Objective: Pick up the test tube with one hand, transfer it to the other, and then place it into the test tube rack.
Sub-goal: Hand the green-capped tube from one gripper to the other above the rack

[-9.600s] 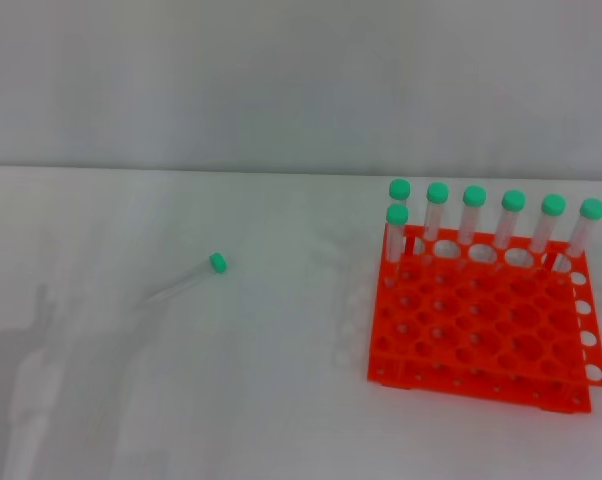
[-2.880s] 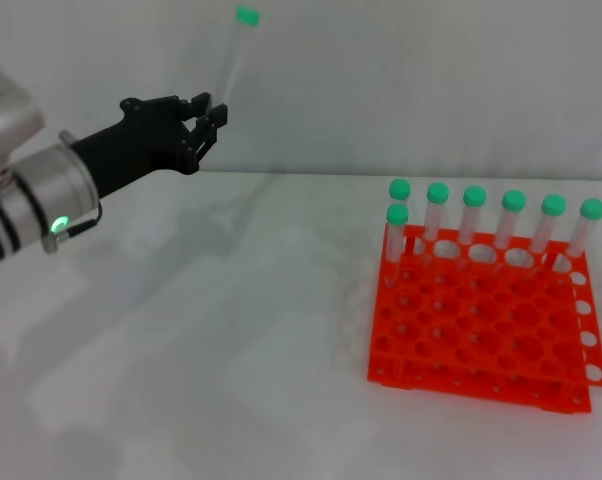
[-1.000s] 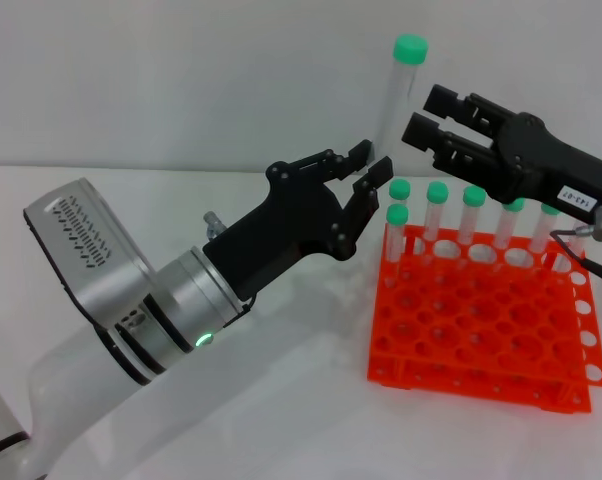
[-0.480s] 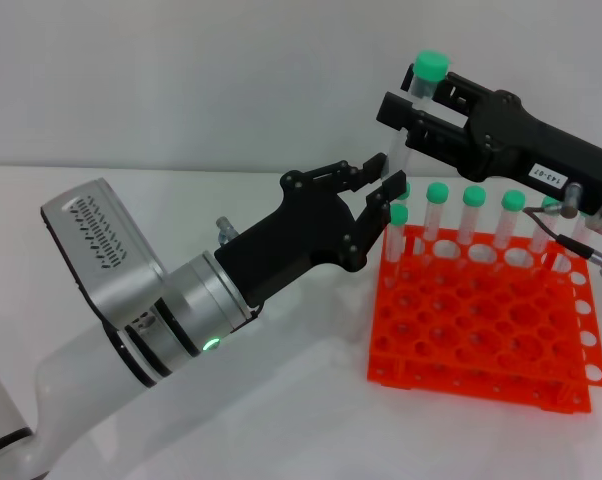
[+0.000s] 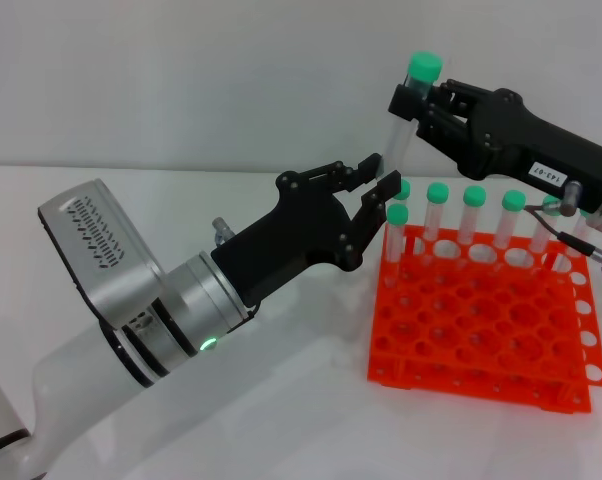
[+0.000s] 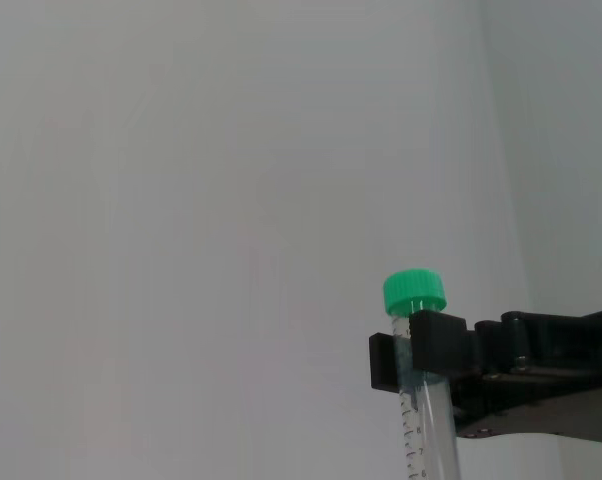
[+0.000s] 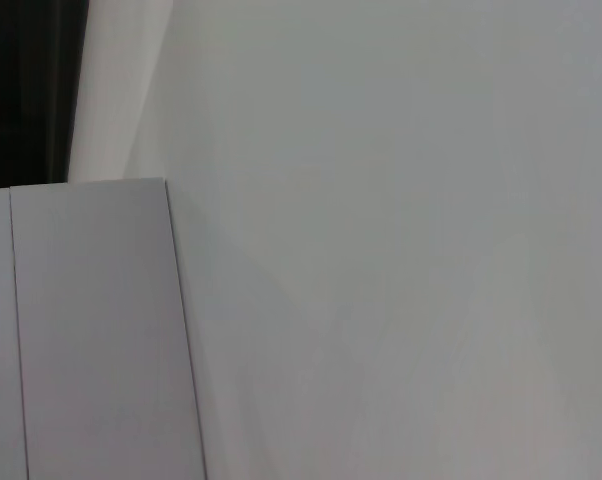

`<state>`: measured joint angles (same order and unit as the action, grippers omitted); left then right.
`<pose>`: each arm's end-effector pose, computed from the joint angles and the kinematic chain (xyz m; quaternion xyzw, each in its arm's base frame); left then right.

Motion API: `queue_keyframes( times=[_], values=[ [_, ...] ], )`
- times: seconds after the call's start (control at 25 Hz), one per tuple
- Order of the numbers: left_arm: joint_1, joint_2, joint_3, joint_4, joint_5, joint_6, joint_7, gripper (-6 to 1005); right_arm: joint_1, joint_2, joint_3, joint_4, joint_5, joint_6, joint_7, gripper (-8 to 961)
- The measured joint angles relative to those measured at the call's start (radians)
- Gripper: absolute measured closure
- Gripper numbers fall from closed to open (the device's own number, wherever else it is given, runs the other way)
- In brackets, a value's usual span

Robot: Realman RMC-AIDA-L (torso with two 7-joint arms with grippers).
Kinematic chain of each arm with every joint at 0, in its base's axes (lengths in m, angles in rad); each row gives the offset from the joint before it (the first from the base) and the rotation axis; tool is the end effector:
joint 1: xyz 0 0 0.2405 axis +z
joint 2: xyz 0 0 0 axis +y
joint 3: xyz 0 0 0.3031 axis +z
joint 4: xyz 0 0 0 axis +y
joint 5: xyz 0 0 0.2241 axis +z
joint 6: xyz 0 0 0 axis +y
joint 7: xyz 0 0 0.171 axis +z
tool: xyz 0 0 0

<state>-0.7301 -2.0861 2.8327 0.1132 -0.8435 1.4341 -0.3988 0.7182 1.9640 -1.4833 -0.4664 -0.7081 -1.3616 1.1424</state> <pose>-0.2041 0.4015 -0.1062 -0.8319 -0.0519 -0.4515 0.3184 0.1497 0.4480 -0.0241 -0.8496 0.1090 0.4911 0.1584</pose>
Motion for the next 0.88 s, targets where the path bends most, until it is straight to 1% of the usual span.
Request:
queue_keyframes(
  times=[0.2,0.44,0.6,0.8,0.88],
  values=[
    [0.001,0.0,0.0,-0.004,0.0,-0.002,0.0,760,0.001,-0.007,0.0,-0.002,-0.008,0.002,0.001,689],
    [0.0,-0.001,-0.003,0.005,-0.021,-0.038,0.001,757,0.001,-0.008,0.0,-0.003,-0.012,0.007,0.002,753],
    [-0.002,-0.002,-0.007,0.03,-0.051,-0.093,0.0,755,0.003,-0.008,0.0,-0.004,-0.012,0.016,0.002,749],
    [0.004,-0.003,-0.041,0.07,-0.103,-0.15,-0.001,753,0.008,-0.006,0.001,-0.007,-0.033,0.046,0.002,743],
    [0.004,-0.003,-0.051,0.076,-0.108,-0.179,-0.005,662,0.009,-0.002,0.002,-0.011,-0.036,0.056,0.001,741]
  ],
)
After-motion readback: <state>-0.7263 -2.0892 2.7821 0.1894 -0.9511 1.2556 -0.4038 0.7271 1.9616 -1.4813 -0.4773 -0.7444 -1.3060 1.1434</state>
